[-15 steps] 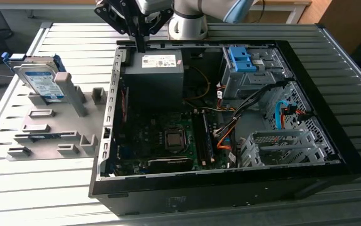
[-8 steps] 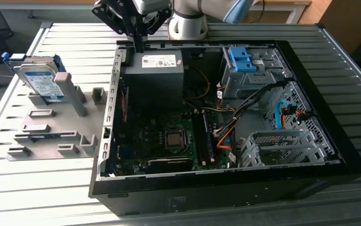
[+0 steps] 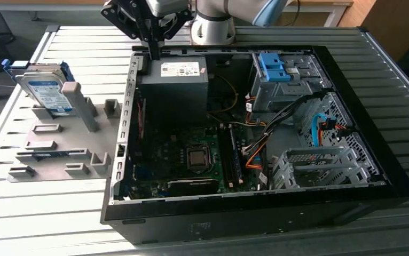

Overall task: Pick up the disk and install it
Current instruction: 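Reach for the disk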

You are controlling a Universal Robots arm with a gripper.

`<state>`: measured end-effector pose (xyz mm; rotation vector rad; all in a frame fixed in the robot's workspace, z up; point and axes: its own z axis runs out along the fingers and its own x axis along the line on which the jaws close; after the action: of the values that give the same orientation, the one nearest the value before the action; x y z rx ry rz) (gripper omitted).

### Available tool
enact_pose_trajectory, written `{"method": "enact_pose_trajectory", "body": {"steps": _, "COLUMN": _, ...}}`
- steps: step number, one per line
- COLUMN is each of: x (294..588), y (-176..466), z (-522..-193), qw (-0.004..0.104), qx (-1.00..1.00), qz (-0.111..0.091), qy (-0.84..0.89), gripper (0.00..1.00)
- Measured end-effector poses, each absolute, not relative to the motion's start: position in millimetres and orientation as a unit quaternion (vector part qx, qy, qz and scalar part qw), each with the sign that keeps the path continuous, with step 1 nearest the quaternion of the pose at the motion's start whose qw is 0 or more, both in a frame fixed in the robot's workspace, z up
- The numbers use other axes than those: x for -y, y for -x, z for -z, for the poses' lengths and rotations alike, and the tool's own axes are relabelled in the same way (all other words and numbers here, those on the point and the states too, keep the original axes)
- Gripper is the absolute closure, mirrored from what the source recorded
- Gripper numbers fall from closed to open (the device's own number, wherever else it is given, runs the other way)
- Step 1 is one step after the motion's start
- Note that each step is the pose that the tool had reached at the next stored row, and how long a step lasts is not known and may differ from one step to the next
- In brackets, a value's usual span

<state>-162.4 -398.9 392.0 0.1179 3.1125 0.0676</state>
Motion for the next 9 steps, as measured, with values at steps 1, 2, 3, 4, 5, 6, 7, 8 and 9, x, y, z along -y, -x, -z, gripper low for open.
{"method": "enact_pose_trajectory", "body": {"steps": 1, "x": 398.9, "y": 163.0, "z": -392.0, "qw": 0.013, "qx": -0.999, "qz": -0.022, "qy": -0.038, "gripper": 0.89}}
{"method": "enact_pose_trajectory", "body": {"steps": 2, "x": 398.9, "y": 163.5, "z": -392.0, "qw": 0.013, "qx": -0.999, "qz": -0.022, "qy": -0.038, "gripper": 0.89}}
{"method": "enact_pose_trajectory", "body": {"steps": 3, "x": 398.9, "y": 164.0, "z": -391.9, "qw": 0.013, "qx": -0.999, "qz": -0.022, "qy": -0.038, "gripper": 0.89}}
{"method": "enact_pose_trajectory", "body": {"steps": 4, "x": 398.9, "y": 164.5, "z": -391.9, "qw": 0.013, "qx": -0.999, "qz": -0.022, "qy": -0.038, "gripper": 0.89}}
{"method": "enact_pose_trajectory", "body": {"steps": 5, "x": 398.9, "y": 165.1, "z": -391.8, "qw": 0.013, "qx": -0.999, "qz": -0.022, "qy": -0.038, "gripper": 0.89}}
{"method": "enact_pose_trajectory", "body": {"steps": 6, "x": 398.9, "y": 165.6, "z": -391.8, "qw": 0.013, "qx": -0.999, "qz": -0.022, "qy": -0.038, "gripper": 0.89}}
{"method": "enact_pose_trajectory", "body": {"steps": 7, "x": 398.9, "y": 166.1, "z": -391.7, "qw": 0.013, "qx": -0.999, "qz": -0.022, "qy": -0.038, "gripper": 0.89}}
{"method": "enact_pose_trajectory", "body": {"steps": 8, "x": 398.9, "y": 166.7, "z": -391.7, "qw": 0.013, "qx": -0.999, "qz": -0.022, "qy": -0.038, "gripper": 0.89}}
{"method": "enact_pose_trajectory", "body": {"steps": 9, "x": 398.9, "y": 167.3, "z": -391.6, "qw": 0.013, "qx": -0.999, "qz": -0.022, "qy": -0.038, "gripper": 0.89}}
